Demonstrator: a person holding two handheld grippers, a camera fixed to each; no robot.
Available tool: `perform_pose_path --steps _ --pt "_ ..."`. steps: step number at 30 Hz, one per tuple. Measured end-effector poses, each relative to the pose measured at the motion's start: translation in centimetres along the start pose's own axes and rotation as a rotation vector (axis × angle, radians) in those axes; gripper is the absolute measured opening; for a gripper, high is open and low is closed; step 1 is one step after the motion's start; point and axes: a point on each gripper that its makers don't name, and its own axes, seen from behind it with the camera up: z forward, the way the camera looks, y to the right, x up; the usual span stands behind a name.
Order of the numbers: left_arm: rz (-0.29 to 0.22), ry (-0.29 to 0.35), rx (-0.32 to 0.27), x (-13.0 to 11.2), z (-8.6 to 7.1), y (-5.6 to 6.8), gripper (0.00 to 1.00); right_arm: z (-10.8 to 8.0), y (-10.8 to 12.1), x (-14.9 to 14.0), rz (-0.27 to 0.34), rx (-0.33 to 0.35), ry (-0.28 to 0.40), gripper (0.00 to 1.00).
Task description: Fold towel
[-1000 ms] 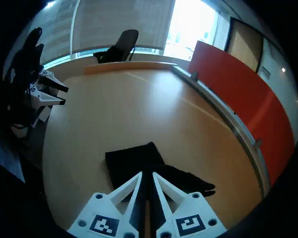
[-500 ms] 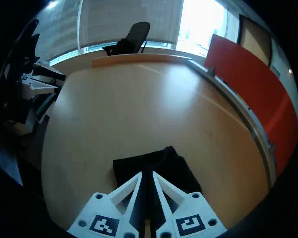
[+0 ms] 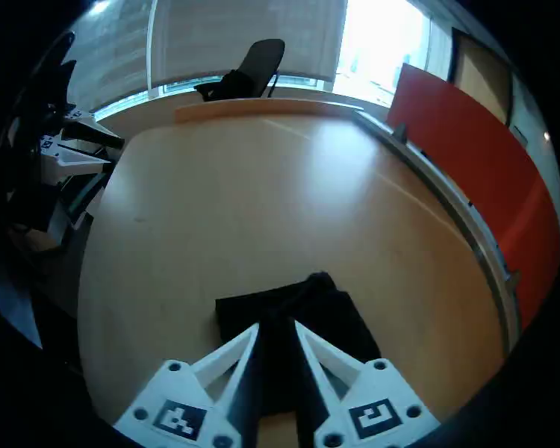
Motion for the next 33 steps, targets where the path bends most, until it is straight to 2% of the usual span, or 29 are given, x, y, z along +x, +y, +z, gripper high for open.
perform_pose_path --steps 3,4,5,10,33 --pt "0.0 0.0 0.002 0.0 0.0 0.0 0.73 -0.1 0.1 -0.2 0.002 -0.01 -0.001 0.65" --pt "0.0 0.0 0.002 -0.1 -0.1 0.0 0.73 -0.1 0.1 -0.4 0.002 -0.014 -0.004 0.72" --pt "0.0 0.0 0.002 -0.1 -0.1 0.0 0.73 -0.1 0.1 -0.5 0.003 -0.018 -0.006 0.75" --pt "0.0 -0.001 0.003 -0.1 -0.1 0.0 0.73 -0.3 -0.1 -1.5 0.027 -0.021 -0.014 0.79" --pt "0.008 0.004 -0.001 0.1 -0.1 0.3 0.73 -1.3 -1.0 -8.0 0.121 -0.081 -0.084 0.79"
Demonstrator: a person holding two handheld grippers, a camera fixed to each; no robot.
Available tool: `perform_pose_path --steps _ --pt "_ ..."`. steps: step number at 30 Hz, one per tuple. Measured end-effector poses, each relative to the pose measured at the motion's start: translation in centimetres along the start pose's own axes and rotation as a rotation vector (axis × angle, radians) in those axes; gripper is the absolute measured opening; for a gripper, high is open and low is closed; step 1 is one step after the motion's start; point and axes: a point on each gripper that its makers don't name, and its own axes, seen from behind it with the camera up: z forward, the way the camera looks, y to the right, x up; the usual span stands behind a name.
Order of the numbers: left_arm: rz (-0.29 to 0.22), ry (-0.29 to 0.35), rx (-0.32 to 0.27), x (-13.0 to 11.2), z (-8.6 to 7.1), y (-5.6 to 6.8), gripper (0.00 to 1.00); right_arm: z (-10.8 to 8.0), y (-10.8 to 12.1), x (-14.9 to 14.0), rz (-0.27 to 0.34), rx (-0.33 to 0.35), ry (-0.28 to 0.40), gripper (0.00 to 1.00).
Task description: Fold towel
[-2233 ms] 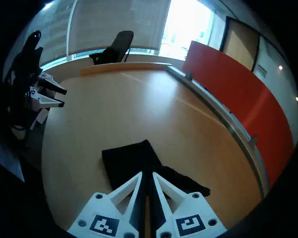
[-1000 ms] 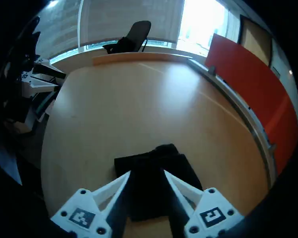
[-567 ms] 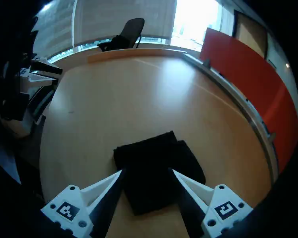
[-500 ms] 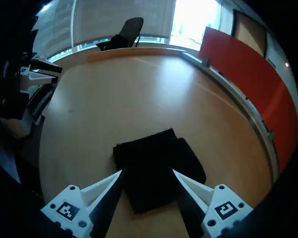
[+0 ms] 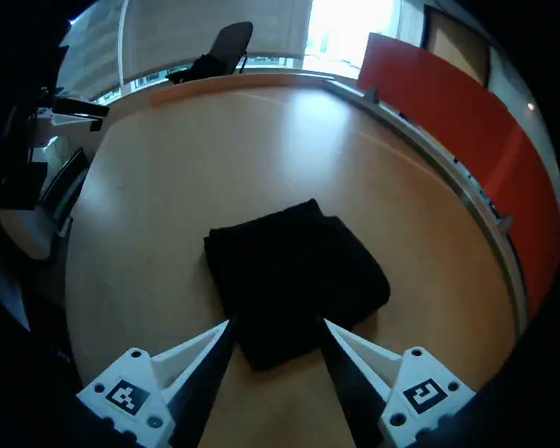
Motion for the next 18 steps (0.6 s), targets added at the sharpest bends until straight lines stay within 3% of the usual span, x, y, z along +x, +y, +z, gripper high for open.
perform_pose_path --steps 12,18 --pt "0.003 -0.002 -0.003 -0.1 0.1 0.2 0.73 0.2 -0.5 -2.4 0.025 0.0 -0.039 0.78" --pt "0.004 -0.002 -0.005 0.0 0.2 0.3 0.73 0.4 -0.8 -3.6 0.042 0.005 -0.059 0.73"
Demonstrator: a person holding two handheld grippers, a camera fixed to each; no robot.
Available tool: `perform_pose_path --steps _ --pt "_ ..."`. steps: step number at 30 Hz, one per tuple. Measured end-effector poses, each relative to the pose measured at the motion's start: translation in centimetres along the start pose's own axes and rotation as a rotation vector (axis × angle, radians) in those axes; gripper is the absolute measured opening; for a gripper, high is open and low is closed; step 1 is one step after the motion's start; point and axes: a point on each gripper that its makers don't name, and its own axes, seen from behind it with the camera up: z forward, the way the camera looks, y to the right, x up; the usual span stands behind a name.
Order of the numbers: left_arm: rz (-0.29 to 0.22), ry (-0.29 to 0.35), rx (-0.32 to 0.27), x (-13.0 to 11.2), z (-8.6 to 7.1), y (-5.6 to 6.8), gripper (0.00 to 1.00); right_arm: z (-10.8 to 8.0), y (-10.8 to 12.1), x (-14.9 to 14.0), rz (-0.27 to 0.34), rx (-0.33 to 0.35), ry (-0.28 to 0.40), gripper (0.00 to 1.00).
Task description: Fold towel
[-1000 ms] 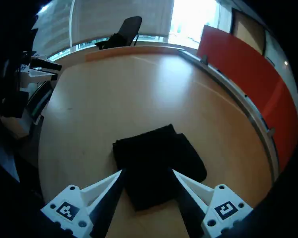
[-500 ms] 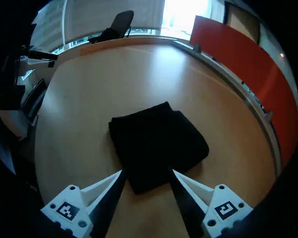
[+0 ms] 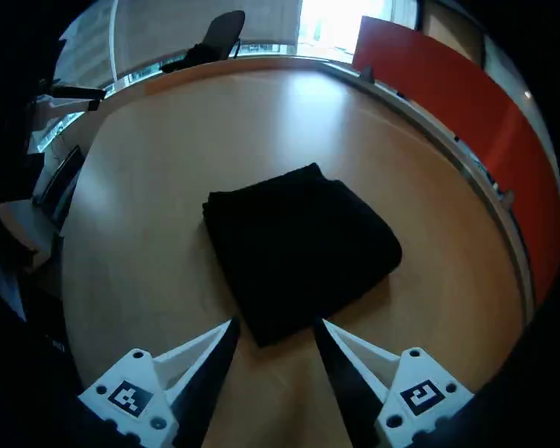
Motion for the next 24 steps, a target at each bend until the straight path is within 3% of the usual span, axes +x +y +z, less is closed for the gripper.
perform_pose_path --steps 24 --pt "0.006 -0.001 -0.006 0.0 0.2 0.0 0.73 0.5 -0.6 -1.4 0.056 0.008 -0.02 0.26"
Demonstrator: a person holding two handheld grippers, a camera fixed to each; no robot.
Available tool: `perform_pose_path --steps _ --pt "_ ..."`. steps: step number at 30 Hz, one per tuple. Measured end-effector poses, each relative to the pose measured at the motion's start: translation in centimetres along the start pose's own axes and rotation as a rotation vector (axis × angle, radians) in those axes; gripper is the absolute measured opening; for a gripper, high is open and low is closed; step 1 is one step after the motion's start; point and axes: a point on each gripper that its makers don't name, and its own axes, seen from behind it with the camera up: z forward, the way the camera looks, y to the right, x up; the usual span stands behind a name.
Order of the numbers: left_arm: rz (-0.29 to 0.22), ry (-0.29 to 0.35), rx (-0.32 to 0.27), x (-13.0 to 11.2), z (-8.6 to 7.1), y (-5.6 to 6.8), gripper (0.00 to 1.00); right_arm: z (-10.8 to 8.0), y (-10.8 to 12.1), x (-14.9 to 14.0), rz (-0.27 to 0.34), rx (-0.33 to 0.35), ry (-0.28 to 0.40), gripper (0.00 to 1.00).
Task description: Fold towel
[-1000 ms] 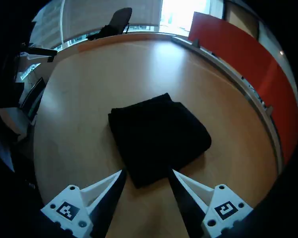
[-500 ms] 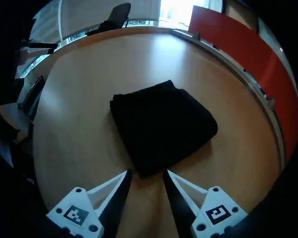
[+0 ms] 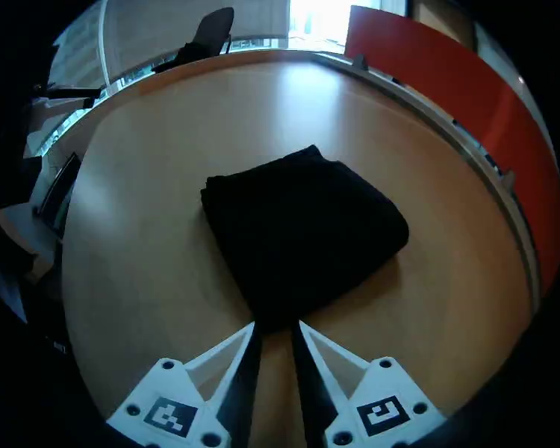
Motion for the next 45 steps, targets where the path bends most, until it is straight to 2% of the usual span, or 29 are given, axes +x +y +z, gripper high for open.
perform_pose_path --steps 8,14,20,33,40,45 --pt "0.002 -0.002 -0.003 0.0 0.1 0.0 0.73 -0.1 0.0 0.0 0.002 -0.011 -0.001 0.08" --pt "0.002 -0.003 -0.013 0.0 0.3 0.3 0.73 -0.7 0.2 0.5 0.01 -0.014 0.012 0.06" --pt "0.008 -0.001 -0.021 0.1 0.6 0.4 0.73 -2.3 0.7 2.1 0.0 -0.023 0.039 0.06" --pt "0.024 0.019 -0.052 1.5 1.1 1.3 0.73 -5.9 2.7 9.1 -0.035 -0.069 0.164 0.06" --pt "0.032 0.039 -0.068 2.7 1.4 1.9 0.73 -8.4 4.0 13.7 -0.061 -0.098 0.245 0.06" --pt "0.04 0.054 -0.078 3.4 1.4 2.2 0.73 -10.2 4.8 15.8 -0.074 -0.116 0.286 0.06"
